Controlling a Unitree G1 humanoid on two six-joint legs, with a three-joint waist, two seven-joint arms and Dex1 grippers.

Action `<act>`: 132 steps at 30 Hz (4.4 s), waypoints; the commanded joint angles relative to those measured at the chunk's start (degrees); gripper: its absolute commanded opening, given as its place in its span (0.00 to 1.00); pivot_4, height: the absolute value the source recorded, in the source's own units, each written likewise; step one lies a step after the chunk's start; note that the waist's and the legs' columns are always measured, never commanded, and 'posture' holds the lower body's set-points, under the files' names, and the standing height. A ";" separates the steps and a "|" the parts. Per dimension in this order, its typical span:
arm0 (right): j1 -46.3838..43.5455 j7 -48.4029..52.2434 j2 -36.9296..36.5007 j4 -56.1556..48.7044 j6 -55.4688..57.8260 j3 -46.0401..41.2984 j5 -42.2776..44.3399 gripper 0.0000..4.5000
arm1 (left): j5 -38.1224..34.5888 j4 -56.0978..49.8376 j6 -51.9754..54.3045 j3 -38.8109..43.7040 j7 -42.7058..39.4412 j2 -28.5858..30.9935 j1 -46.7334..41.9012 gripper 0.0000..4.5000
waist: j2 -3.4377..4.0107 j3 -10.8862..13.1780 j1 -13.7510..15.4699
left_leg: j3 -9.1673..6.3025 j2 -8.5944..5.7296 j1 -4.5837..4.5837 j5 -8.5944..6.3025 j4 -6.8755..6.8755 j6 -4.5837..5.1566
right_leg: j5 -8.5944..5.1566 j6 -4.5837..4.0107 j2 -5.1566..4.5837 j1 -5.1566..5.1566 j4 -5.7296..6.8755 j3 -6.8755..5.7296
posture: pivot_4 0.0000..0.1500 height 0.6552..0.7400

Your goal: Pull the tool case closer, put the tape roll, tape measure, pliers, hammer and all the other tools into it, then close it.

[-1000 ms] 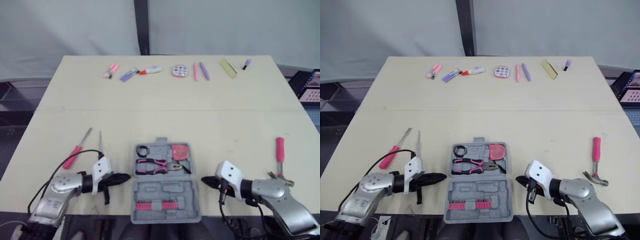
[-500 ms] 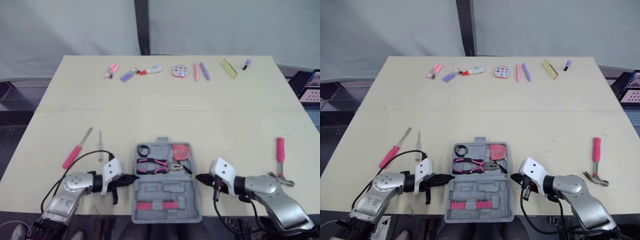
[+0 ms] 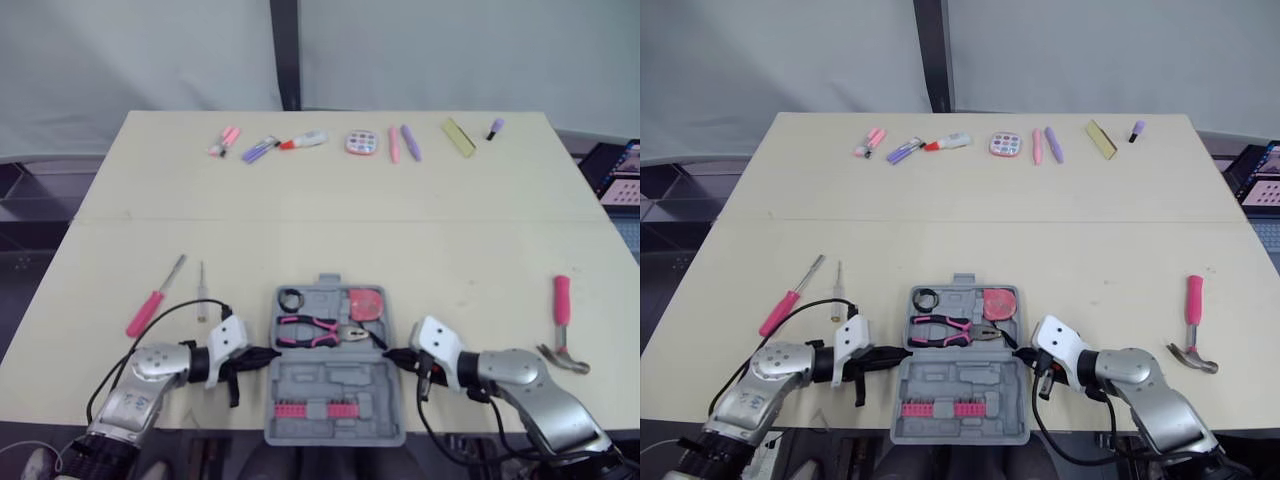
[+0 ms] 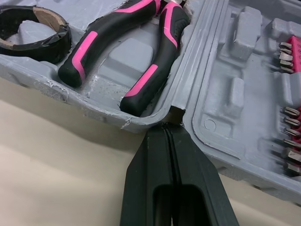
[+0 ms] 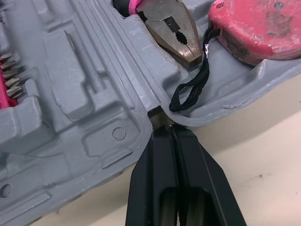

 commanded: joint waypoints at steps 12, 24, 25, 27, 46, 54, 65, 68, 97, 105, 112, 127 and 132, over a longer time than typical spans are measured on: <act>-3.03 -2.56 2.53 3.19 -0.84 0.22 -1.56 0.02 | -0.34 0.04 0.49 0.01 1.12 -1.73 -2.07 0.00 | -0.01 0.00 -0.56 | -0.01 0.00 0.00 0.00 0.00 0.00 | 0.00 0.00 0.01 -0.03 0.06 -0.02 | 1.00 1.00; -5.45 -2.71 3.87 4.92 -1.10 0.16 -2.42 0.02 | -0.36 2.24 0.24 0.74 1.52 -2.10 -4.08 0.00 | 0.01 -0.01 -1.26 | -0.04 0.01 0.01 0.01 0.03 -0.01 | 0.00 0.00 0.02 -0.06 0.17 -0.04 | 1.00 1.00; -5.60 -2.73 3.94 5.01 -1.09 0.16 -2.42 0.02 | -0.34 2.48 0.27 0.73 1.57 -2.24 -4.37 0.00 | 0.01 -0.01 -1.27 | -0.04 0.01 0.01 0.01 0.03 -0.01 | 0.00 0.00 0.02 -0.05 0.17 -0.04 | 1.00 1.00; -5.79 -2.75 4.07 5.08 -1.05 0.18 -2.43 0.02 | -0.21 2.88 0.20 0.71 1.61 -2.46 -4.79 0.00 | 0.01 -0.02 -1.29 | -0.04 0.01 0.01 0.01 0.03 -0.01 | 0.00 0.00 0.03 -0.06 0.19 -0.05 | 1.00 1.00; -7.33 -3.14 5.46 6.12 -1.10 0.28 -3.29 0.02 | 0.10 4.07 -0.32 0.80 2.48 -3.30 -5.31 0.00 | 0.01 -0.02 -1.32 | -0.04 0.01 0.01 0.01 0.03 -0.01 | 0.00 0.00 0.03 -0.12 0.26 -0.05 | 1.00 1.00; -7.80 -3.25 5.93 6.46 -1.11 0.20 -3.67 0.02 | 0.22 4.60 -0.38 1.01 2.84 -3.62 -5.75 0.00 | 0.01 -0.02 -1.34 | -0.04 0.02 0.01 0.01 0.03 -0.02 | 0.00 0.00 0.03 -0.12 0.27 -0.05 | 1.00 1.00; -8.53 -3.48 6.49 7.19 -1.36 0.13 -4.20 0.02 | 0.63 6.42 -1.64 1.23 2.92 -4.02 -6.53 0.00 | 0.02 -0.04 -1.37 | -0.04 0.01 0.03 0.01 0.03 -0.02 | 0.00 0.00 0.03 -0.13 0.28 -0.06 | 1.00 1.00; -8.94 -3.60 6.74 7.60 -1.39 0.17 -4.35 0.02 | 0.72 6.83 -1.85 1.29 2.91 -4.13 -6.73 0.00 | 0.02 -0.04 -1.37 | -0.05 0.02 0.03 0.01 0.04 -0.02 | 0.00 0.00 0.03 -0.13 0.31 -0.07 | 1.00 1.00; -10.05 -4.10 7.73 8.61 -1.70 0.09 -5.12 0.02 | 1.73 8.49 -2.78 1.76 4.30 -5.16 -8.43 0.00 | 0.02 -0.05 -1.46 | -0.04 0.01 0.02 0.01 0.06 -0.02 | 0.00 0.00 0.02 -0.27 0.67 -0.07 | 1.00 1.00; -9.65 -3.87 7.35 8.52 -1.76 -0.07 -5.02 0.02 | 1.66 8.58 -3.08 1.66 4.25 -5.18 -8.29 0.00 | 0.02 -0.05 -1.45 | -0.04 0.00 0.02 0.01 0.06 -0.02 | 0.00 0.00 0.01 -0.30 0.74 -0.06 | 1.00 1.00; -8.72 -3.54 6.18 8.65 -1.89 -0.81 -5.00 0.02 | 0.45 7.90 -2.65 2.58 3.06 -4.32 -7.30 0.00 | 0.02 -0.05 -1.43 | -0.04 0.00 0.02 0.01 0.05 -0.02 | 0.00 0.00 0.01 -0.31 0.74 -0.06 | 1.00 1.00; -3.40 -2.45 0.58 7.26 -2.96 -5.71 -3.02 0.02 | -1.64 7.44 -2.92 7.72 1.61 -0.40 -5.75 0.00 | 0.01 -0.05 -1.23 | -0.10 -0.06 0.02 0.01 0.07 -0.02 | 0.00 0.00 -0.05 -0.30 0.77 -0.05 | 1.00 1.00; -0.16 0.42 -3.24 0.10 1.16 -10.75 2.97 0.02 | -9.78 -2.79 1.46 12.83 -0.60 1.28 -1.20 0.00 | 0.01 -0.05 -1.27 | -0.11 -0.06 -0.01 0.01 0.05 -0.02 | 0.00 0.00 -0.06 -0.29 0.70 -0.02 | 1.00 1.00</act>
